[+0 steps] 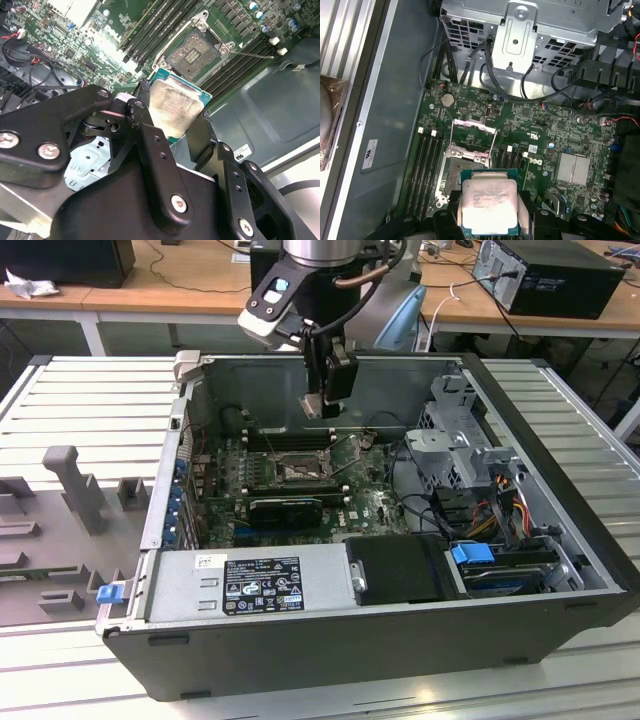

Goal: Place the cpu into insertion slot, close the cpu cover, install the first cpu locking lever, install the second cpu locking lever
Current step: 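Place the cpu into insertion slot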

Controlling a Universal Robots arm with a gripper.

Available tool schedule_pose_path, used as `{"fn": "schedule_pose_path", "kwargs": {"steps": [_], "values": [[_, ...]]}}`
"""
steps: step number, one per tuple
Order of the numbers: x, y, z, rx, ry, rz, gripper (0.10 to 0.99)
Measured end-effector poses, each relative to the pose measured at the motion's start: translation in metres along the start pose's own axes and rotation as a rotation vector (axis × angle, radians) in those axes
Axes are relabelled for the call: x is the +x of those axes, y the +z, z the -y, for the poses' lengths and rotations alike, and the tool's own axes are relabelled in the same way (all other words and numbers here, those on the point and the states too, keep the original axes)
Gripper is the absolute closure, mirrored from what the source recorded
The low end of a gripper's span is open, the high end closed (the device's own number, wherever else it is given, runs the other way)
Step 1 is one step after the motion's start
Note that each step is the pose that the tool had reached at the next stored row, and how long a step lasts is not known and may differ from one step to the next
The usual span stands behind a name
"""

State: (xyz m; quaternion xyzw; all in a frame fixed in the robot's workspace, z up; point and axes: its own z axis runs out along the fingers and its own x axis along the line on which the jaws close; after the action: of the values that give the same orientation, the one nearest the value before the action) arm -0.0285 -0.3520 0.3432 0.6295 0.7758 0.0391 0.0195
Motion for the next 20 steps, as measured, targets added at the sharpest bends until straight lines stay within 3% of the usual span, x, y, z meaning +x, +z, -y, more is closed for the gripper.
{"fn": "schedule_pose_path", "kwargs": {"steps": [20], "values": [[-0.0003, 0.0164, 0.0014, 0.000, 0.004, 0.0032, 0.557]]}}
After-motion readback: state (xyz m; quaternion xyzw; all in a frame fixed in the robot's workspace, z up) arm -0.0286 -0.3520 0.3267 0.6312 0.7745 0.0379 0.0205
